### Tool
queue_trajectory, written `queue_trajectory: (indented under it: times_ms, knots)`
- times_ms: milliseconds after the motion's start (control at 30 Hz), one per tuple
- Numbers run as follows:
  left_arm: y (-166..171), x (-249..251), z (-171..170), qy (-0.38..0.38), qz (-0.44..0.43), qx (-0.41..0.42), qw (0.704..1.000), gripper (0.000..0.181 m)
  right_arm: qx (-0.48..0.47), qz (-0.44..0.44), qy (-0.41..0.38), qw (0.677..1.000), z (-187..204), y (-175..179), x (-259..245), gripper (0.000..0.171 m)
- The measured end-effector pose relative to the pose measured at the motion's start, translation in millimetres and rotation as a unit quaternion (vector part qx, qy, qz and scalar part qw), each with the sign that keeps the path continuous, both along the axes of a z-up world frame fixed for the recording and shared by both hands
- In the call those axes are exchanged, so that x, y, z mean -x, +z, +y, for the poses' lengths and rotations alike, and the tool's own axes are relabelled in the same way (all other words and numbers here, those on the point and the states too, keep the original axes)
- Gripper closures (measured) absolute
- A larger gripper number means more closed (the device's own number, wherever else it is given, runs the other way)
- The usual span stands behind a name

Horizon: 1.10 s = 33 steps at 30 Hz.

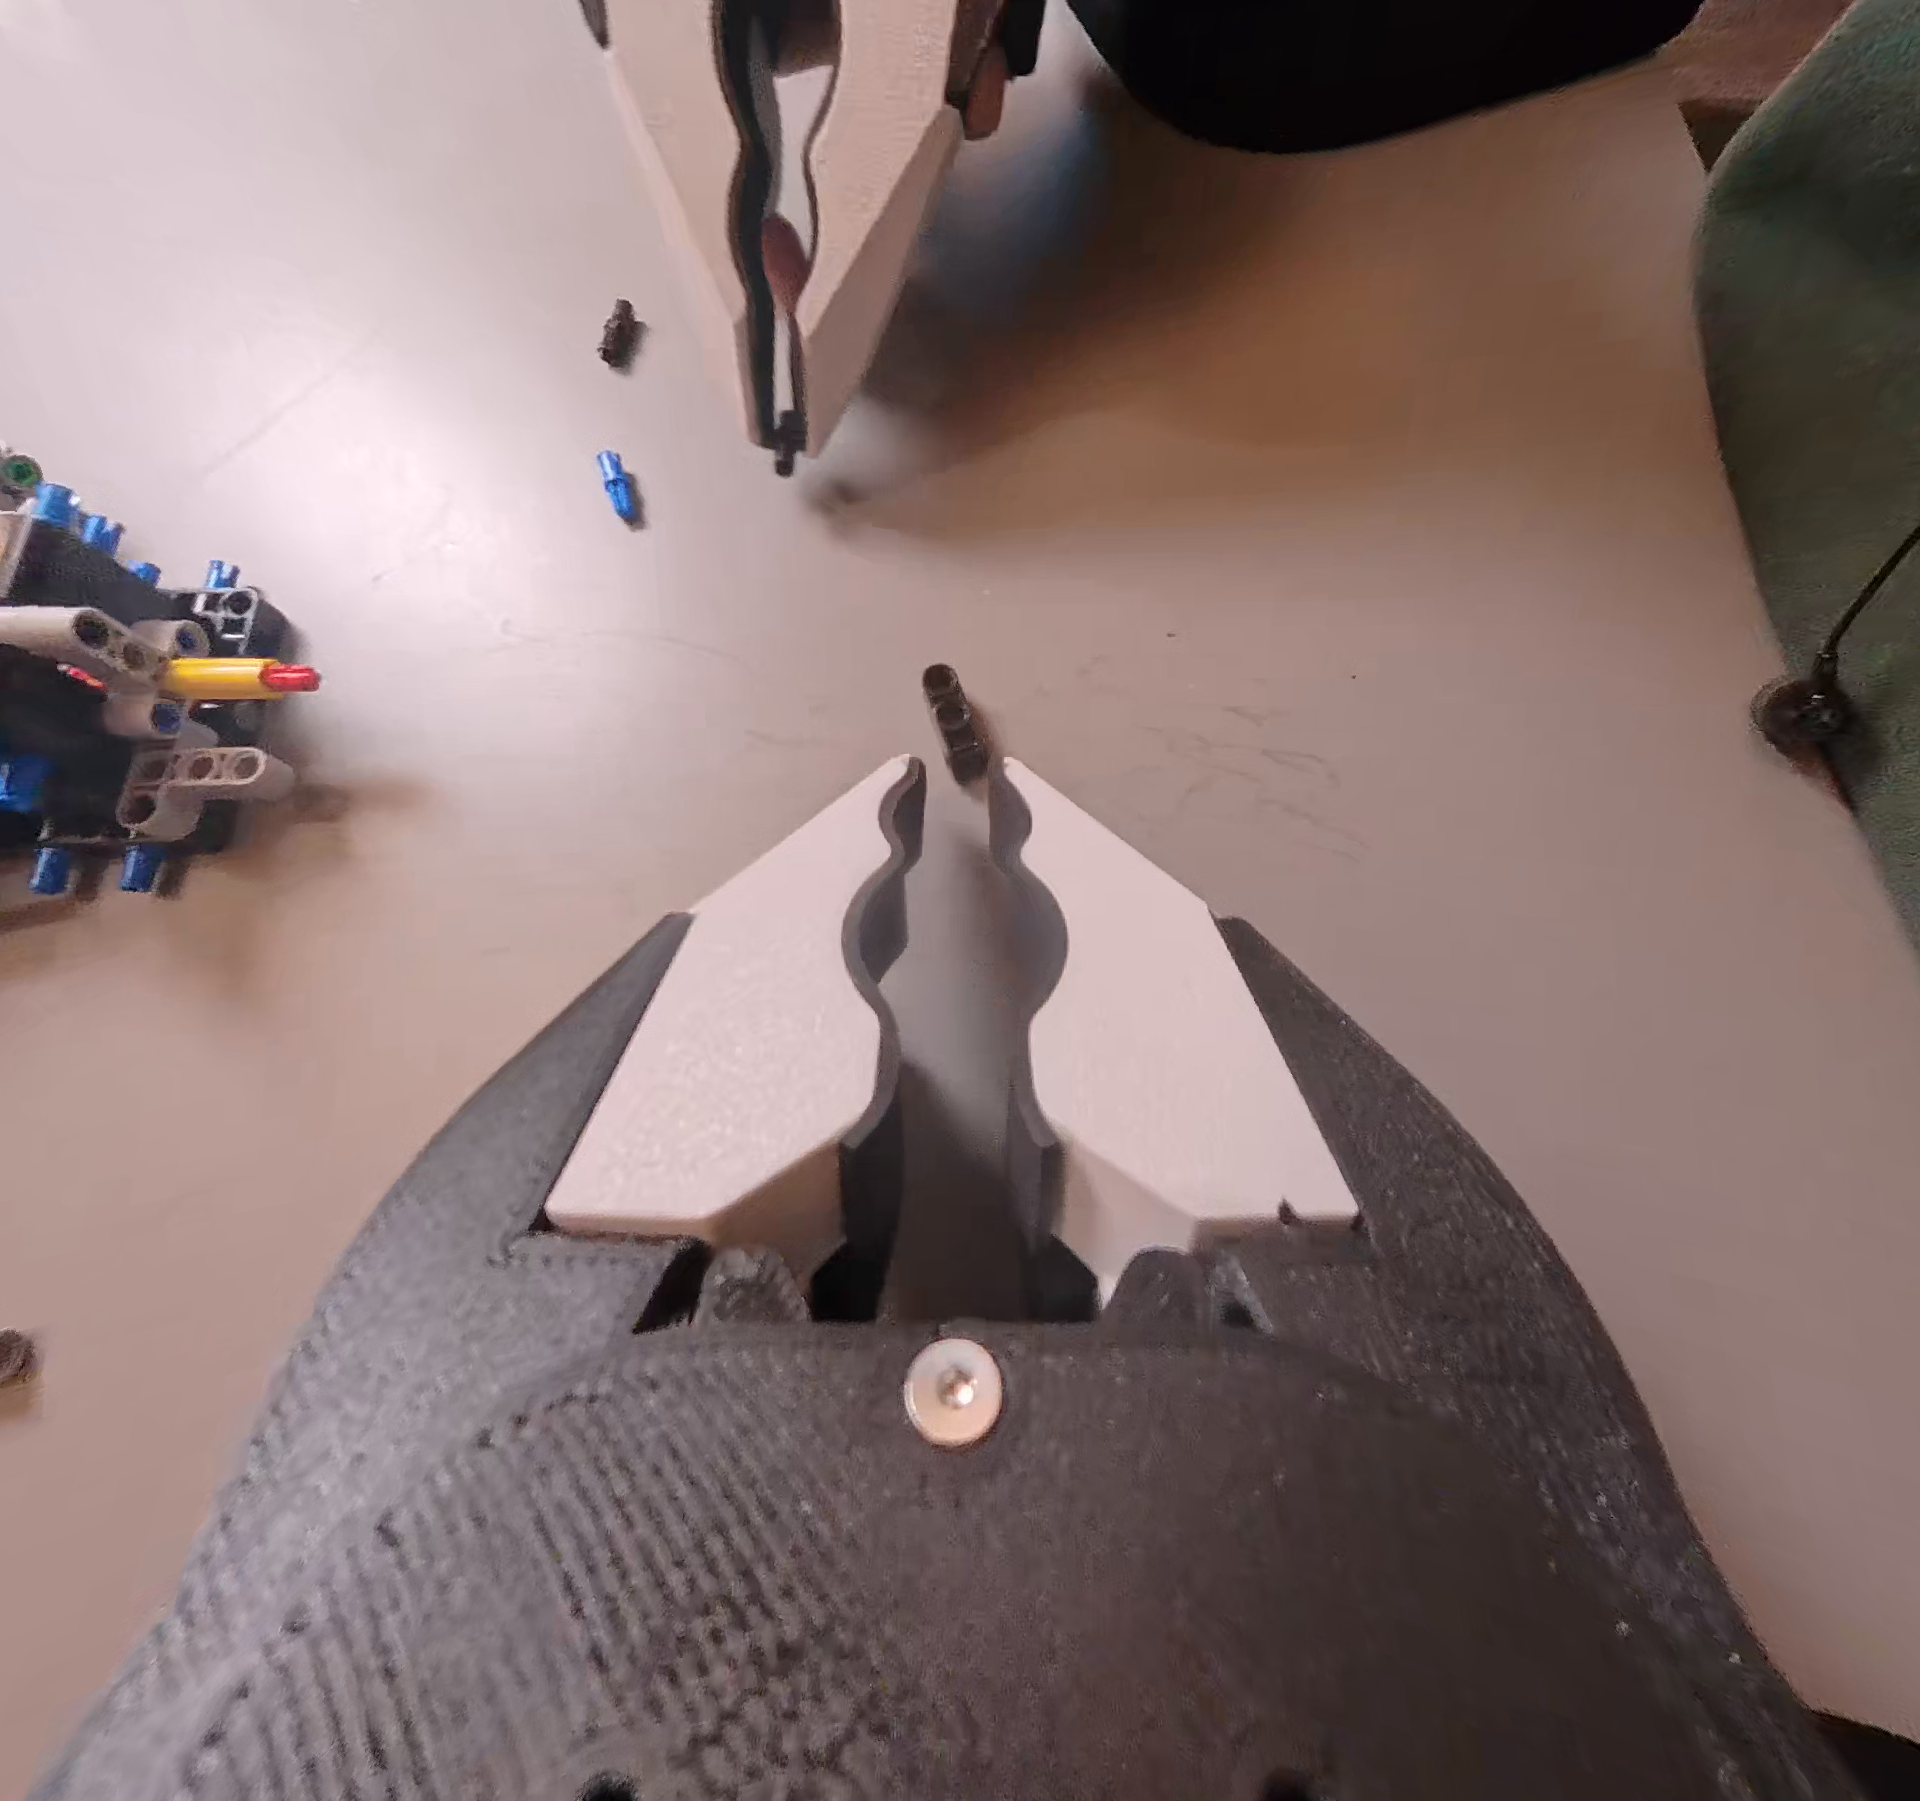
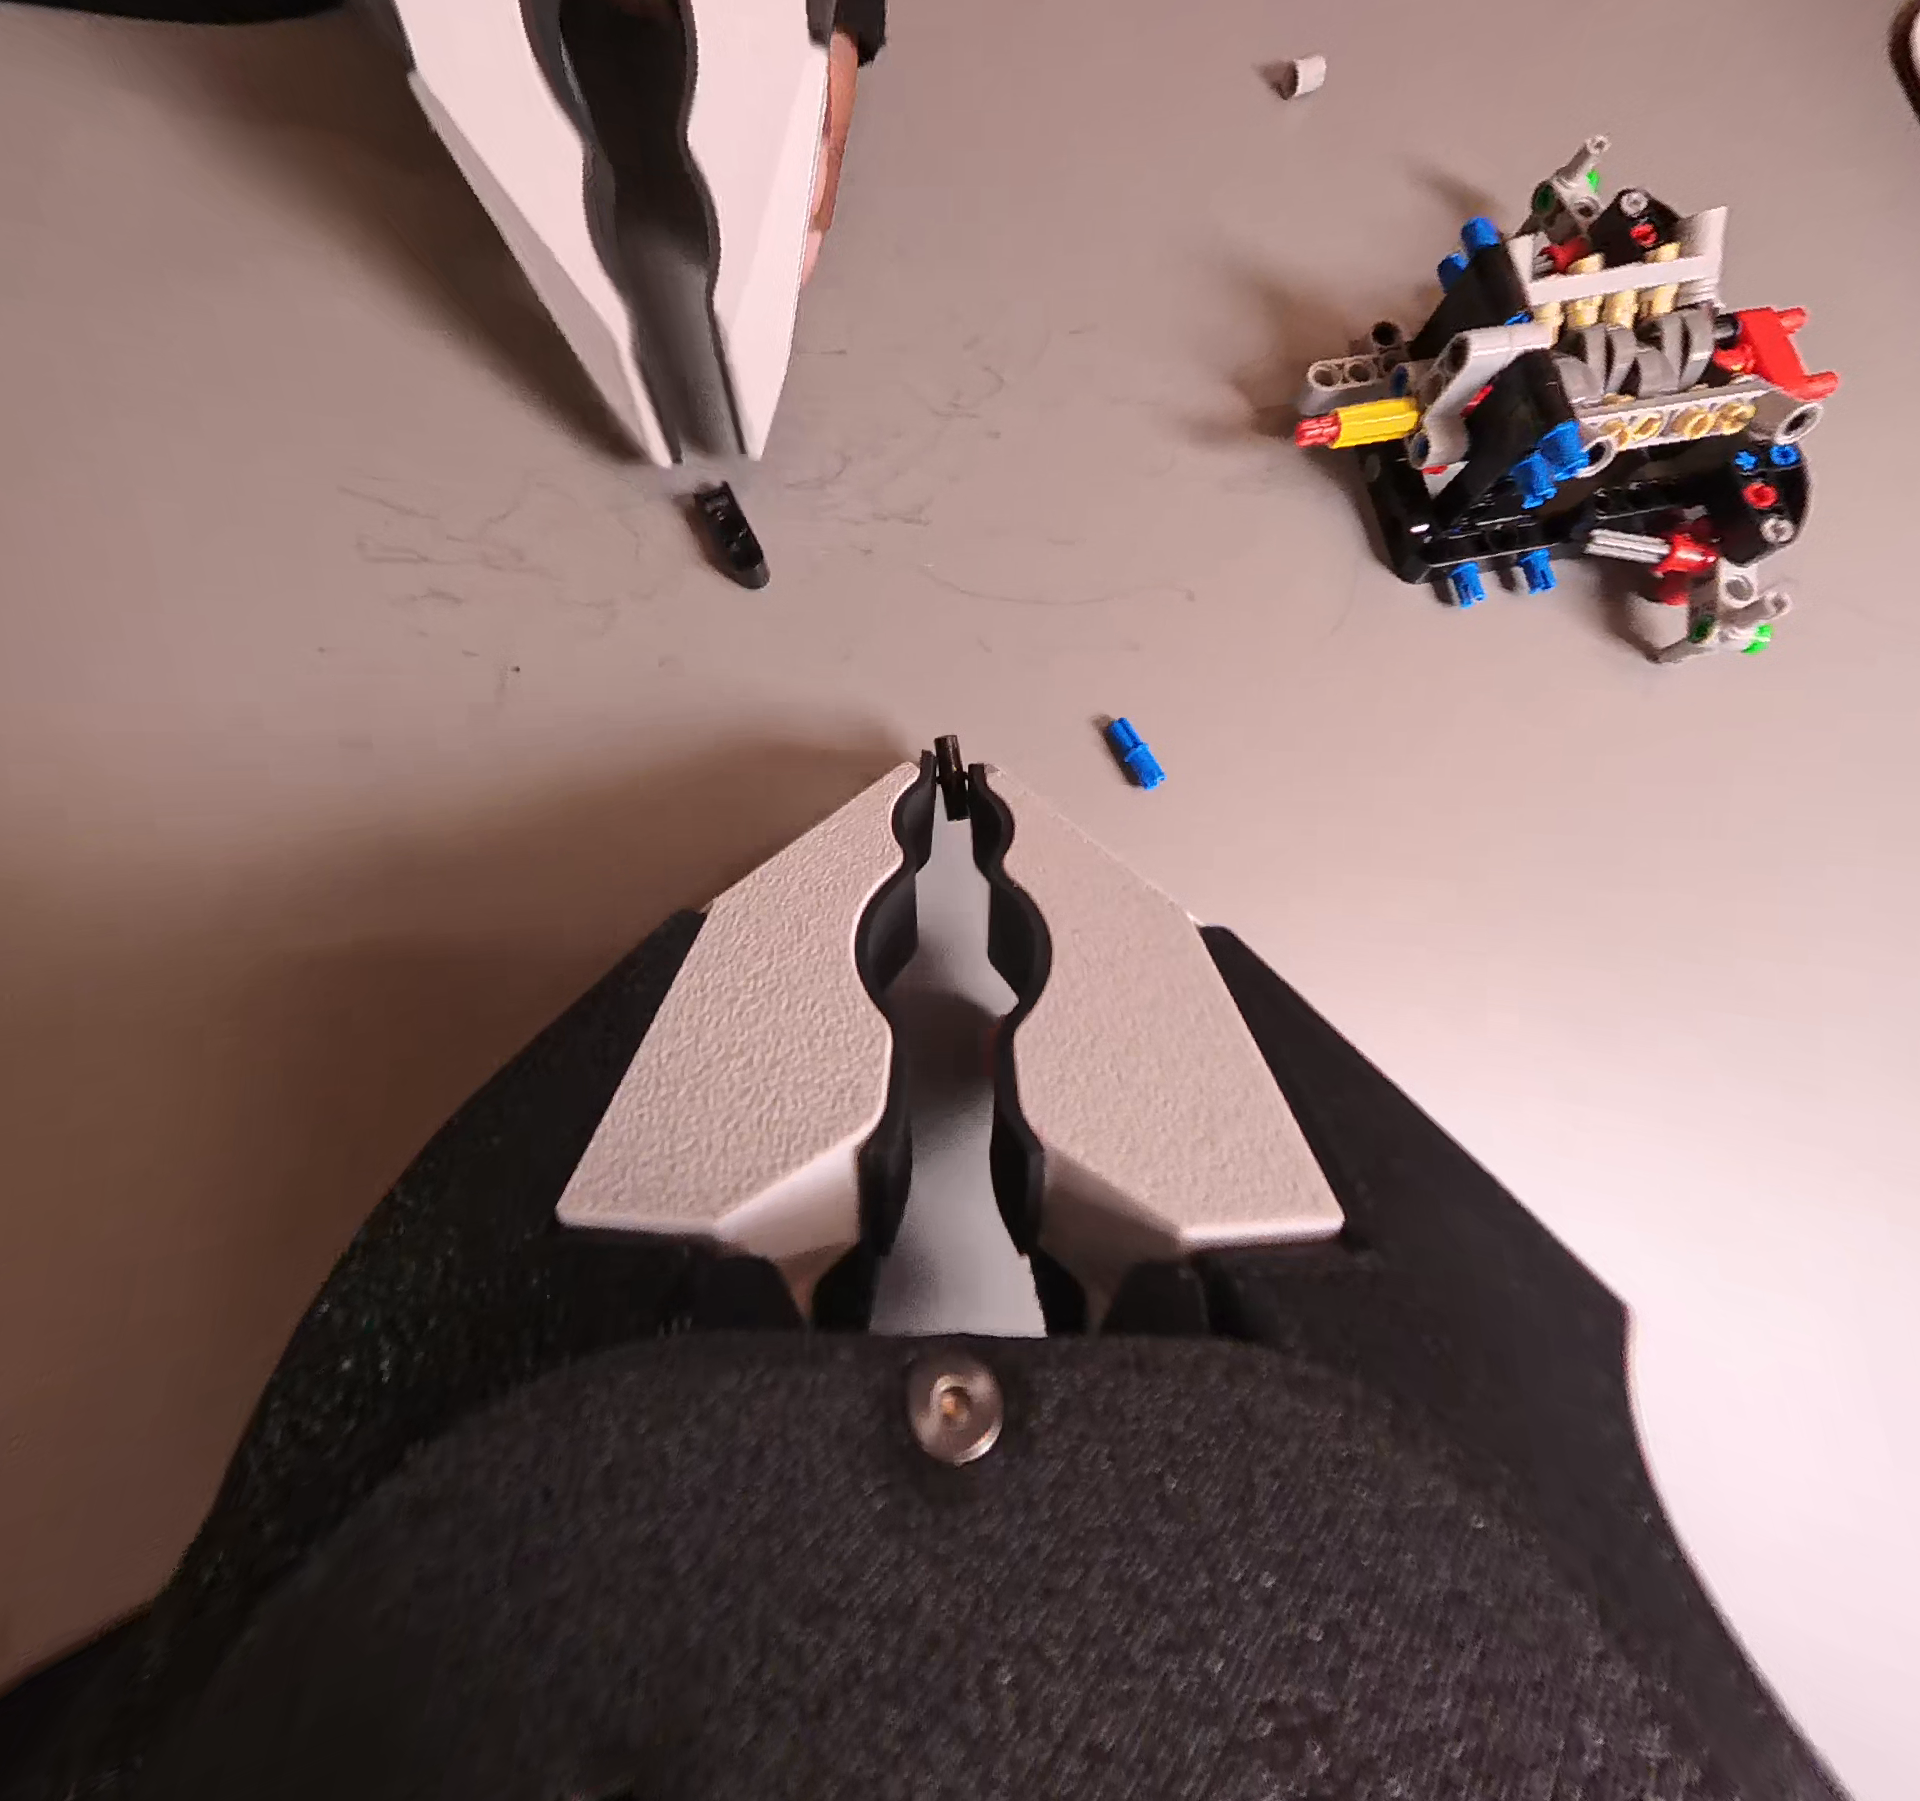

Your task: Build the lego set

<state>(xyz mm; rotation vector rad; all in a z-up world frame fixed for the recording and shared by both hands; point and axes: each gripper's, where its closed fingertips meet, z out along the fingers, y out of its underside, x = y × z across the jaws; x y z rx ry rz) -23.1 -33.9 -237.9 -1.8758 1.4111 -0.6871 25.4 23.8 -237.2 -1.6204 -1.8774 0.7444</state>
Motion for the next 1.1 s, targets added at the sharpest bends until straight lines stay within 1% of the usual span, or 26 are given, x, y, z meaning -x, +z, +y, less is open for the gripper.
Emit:
queue_trajectory:
  times_ms: [133, 267, 400, 467, 500, 600, 733, 833, 900, 1000, 1100]
  knots:
    - [0.8, 1.5, 3.0, 0.008, -0.001, -0.001, 1.000, 0.169, 0.000, -0.023, 0.008, 1.000, -1.7, -4.1, -7.5, 0.164]
    - [-3.7, -4.1, 1.6, 0.007, 0.009, 0.001, 1.000, 0.161, -0.013, -0.028, -0.001, 1.000, 3.6, -4.2, -7.7, 0.150]
    - [-8.0, -6.7, 3.5, 0.010, 0.028, -0.014, 0.999, 0.165, -0.020, 0.016, -0.052, 0.998, 25.6, 9.9, 2.0, 0.154]
    - [-8.3, -7.9, 4.4, 0.012, 0.031, -0.020, 0.999, 0.171, -0.041, 0.004, -0.062, 0.997, 37.4, 6.6, 3.3, 0.155]
    - [-8.4, -8.5, 4.4, 0.011, 0.032, -0.022, 0.999, 0.174, -0.051, -0.011, -0.055, 0.997, 39.9, 1.8, 3.2, 0.155]
    - [-8.5, -9.2, 4.3, 0.009, 0.034, -0.028, 0.999, 0.174, -0.061, -0.035, -0.018, 0.997, 38.8, -6.1, 7.4, 0.154]
    - [-8.5, -9.2, 3.8, 0.005, 0.033, -0.030, 0.999, 0.174, -0.067, -0.053, 0.000, 0.996, 38.2, -10.2, 13.5, 0.167]
    - [-8.6, -9.2, 3.3, 0.001, 0.031, -0.031, 0.999, 0.174, -0.083, -0.053, 0.017, 0.995, 32.0, -9.2, 14.1, 0.167]
    - [-8.4, -9.3, 3.1, 0.002, 0.030, -0.029, 0.999, 0.174, -0.091, -0.037, 0.016, 0.995, 29.7, -2.3, 15.8, 0.168]
    - [-5.5, -8.6, 2.1, 0.001, 0.023, -0.026, 0.999, 0.164, -0.100, 0.005, 0.017, 0.995, 23.3, 18.0, 18.8, 0.168]
    - [16.1, -9.7, 4.7, 0.016, -0.042, -0.007, 0.999, 0.162, -0.099, 0.066, 0.039, 0.992, 2.7, 42.2, 26.2, 0.168]
